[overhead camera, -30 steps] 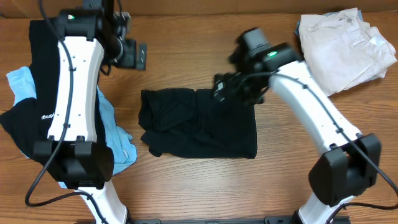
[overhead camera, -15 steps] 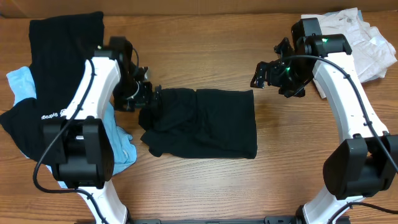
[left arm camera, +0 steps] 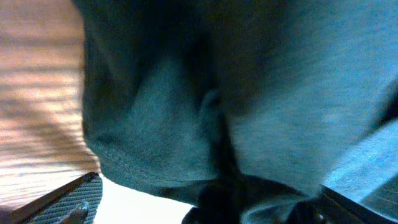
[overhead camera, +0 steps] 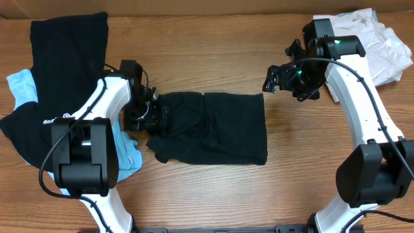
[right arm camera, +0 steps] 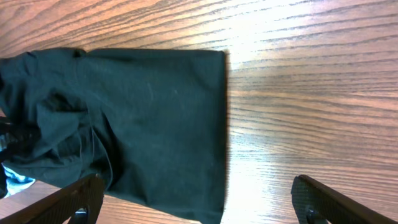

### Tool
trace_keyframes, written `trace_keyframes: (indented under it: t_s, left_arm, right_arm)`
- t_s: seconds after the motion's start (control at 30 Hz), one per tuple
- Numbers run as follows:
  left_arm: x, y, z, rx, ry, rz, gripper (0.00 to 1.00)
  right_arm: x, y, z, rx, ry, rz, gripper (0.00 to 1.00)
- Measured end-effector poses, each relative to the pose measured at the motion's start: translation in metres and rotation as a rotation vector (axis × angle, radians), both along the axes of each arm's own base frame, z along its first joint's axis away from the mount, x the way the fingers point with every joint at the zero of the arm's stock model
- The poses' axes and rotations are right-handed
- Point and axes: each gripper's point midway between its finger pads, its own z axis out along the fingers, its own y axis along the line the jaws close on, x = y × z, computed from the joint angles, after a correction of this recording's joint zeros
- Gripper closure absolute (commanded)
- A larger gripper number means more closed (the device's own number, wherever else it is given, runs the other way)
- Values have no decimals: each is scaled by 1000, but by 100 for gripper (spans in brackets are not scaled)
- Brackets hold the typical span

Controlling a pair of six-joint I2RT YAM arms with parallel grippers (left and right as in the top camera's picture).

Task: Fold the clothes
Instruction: 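Grasp the strip's left end with the left gripper and lift it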

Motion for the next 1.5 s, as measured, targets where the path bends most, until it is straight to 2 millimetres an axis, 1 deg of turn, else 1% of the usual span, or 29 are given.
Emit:
trace_keyframes:
  t_s: [0.03, 0.1, 0.17, 0.23, 0.27, 0.33, 0.4, 0.43, 0.47, 0.6, 0.7, 0.73, 0.8, 0.83, 0.93, 1.0, 1.1, 1.17, 1.27, 1.3, 1.37, 1.5]
  left_arm:
    - [-1, 1, -2, 5, 0, 9, 11]
    - [4, 2, -4, 12, -34, 33, 24]
    - [9, 3, -6, 19, -72, 55, 34]
    - [14, 4, -7, 23, -104, 79, 42]
    - [17, 4, -7, 23, -117, 82, 51]
    - [26, 4, -7, 20, -153, 96, 67]
    - [35, 3, -8, 18, -190, 101, 83]
    - [37, 3, -9, 16, -203, 98, 89]
    - [39, 3, -9, 16, -209, 101, 96]
    - [41, 3, -10, 11, -214, 106, 96]
    - [39, 3, -6, 18, -185, 105, 96]
    - [41, 4, -2, 23, -173, 103, 96]
    - [40, 5, 9, 31, -141, 88, 96]
    - [43, 5, 19, 33, -135, 78, 96]
    - [57, 5, 50, 35, -158, 52, 96]
    - [64, 5, 69, 35, -177, 47, 96]
    - [71, 5, 92, 36, -201, 33, 96]
    - [71, 4, 105, 37, -201, 26, 96]
    - [72, -1, 123, 35, -208, 12, 96]
    - [72, -5, 129, 33, -215, 1, 96]
    - [71, -16, 137, 31, -222, -28, 96]
    - [67, -47, 150, 38, -249, -129, 96]
  right_arm:
    - [0, 0, 0, -1, -1, 0, 0]
    - [1, 0, 0, -1, -3, 0, 1]
    - [1, 0, 0, -2, -5, -1, 16]
    - [2, 0, 0, -1, -3, -12, 44]
    - [2, 0, 0, 0, -4, -13, 63]
    - [1, 0, -1, 0, 0, -17, 77]
    - [-2, 0, -5, 0, 16, -20, 87]
    - [-7, 1, -10, 0, 39, -18, 91]
    - [-10, 1, -14, 1, 54, -22, 92]
    - [-26, 9, -31, 46, 120, -14, 96]
    - [-34, 21, -47, 101, 144, 3, 96]
    - [-40, 30, -55, 130, 158, 19, 96]
    - [-45, 48, -68, 186, 155, 55, 96]
    - [-51, 59, -75, 213, 162, 74, 96]
    - [-60, 77, -89, 255, 170, 90, 96]
    - [-60, 83, -95, 270, 157, 87, 96]
    - [-55, 84, -107, 274, 134, 48, 96]
    - [-56, 83, -118, 269, 125, 17, 96]
    - [-64, 80, -134, 261, 144, -19, 96]
    - [-70, 79, -139, 257, 161, -32, 96]
    - [-76, 77, -144, 253, 181, -46, 96]
    - [-76, 77, -144, 254, 188, -59, 96]
